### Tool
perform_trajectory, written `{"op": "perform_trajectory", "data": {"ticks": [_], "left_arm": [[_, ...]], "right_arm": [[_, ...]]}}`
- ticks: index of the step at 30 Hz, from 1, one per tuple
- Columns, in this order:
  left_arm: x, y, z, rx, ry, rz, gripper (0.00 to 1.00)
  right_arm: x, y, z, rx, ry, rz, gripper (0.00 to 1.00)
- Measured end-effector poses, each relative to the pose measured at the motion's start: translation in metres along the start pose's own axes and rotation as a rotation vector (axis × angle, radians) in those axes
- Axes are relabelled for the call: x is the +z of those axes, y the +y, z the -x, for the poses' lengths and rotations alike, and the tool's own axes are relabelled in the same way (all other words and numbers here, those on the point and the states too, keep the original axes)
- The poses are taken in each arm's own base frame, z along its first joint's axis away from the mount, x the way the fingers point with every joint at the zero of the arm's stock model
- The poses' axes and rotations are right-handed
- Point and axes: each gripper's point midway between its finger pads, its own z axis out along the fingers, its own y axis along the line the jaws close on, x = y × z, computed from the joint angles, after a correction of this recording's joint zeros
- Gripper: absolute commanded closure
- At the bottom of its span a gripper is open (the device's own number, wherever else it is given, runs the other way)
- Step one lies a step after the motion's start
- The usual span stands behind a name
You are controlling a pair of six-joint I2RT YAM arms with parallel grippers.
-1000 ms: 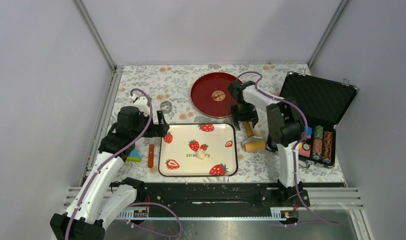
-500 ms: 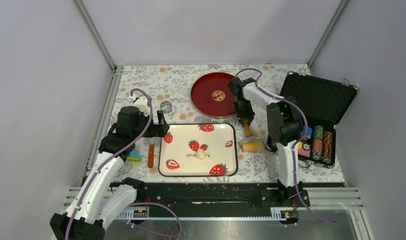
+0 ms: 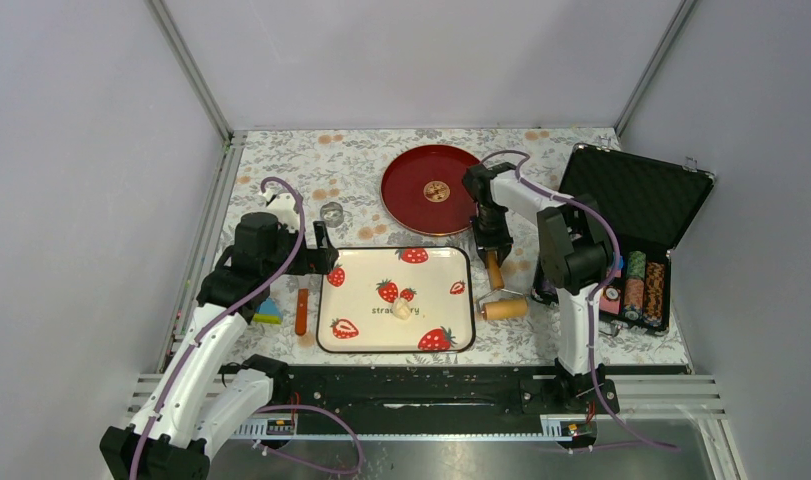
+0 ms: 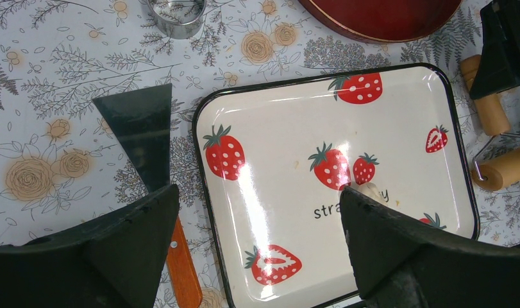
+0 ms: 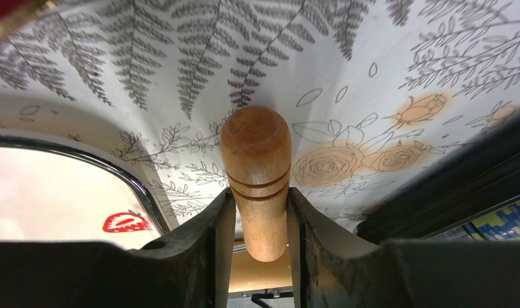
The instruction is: Roll out the dumpling wrappers from the dough
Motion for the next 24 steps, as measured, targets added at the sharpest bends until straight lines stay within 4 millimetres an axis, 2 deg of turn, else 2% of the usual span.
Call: {"op": "perform_trajectory", "data": {"ticks": [3,8,12,14,16,17,18,24], "left_arm": [[0.0,0.0,0.0,0.0,0.0,0.0,0.06],[0.0,0.0,0.0,0.0,0.0,0.0,0.06],[0.0,0.0,0.0,0.0,0.0,0.0,0.06],[0.0,0.0,0.0,0.001,0.0,-0.001,0.06],[0.0,0.0,0.0,0.0,0.0,-0.001,0.06],[0.0,0.0,0.0,0.0,0.001,-0.001,0.06],[0.0,0.0,0.0,0.001,0.0,-0.002,0.06],[0.0,-0.001,0.0,0.001,0.002,-0.006,0.06]], "right_arm": [[0.001,0.001,-0.008,0.005,0.023,0.009,0.66],[0.001,0.0,-0.012,0.006,0.036,0.008,0.59],[0.003,0.0,-0.012,0.009,0.035,0.008,0.6],[0.004,0.0,-0.013,0.011,0.036,0.008,0.68],[0.004,0.0,-0.013,0.011,0.035,0.008,0.83],[0.005,0.001,-0.013,0.013,0.036,0.011,0.95],[0.005,0.001,-0.013,0.014,0.036,0.013,1.0],[0.005,0.0,-0.016,0.02,0.011,0.022,1.0]]}}
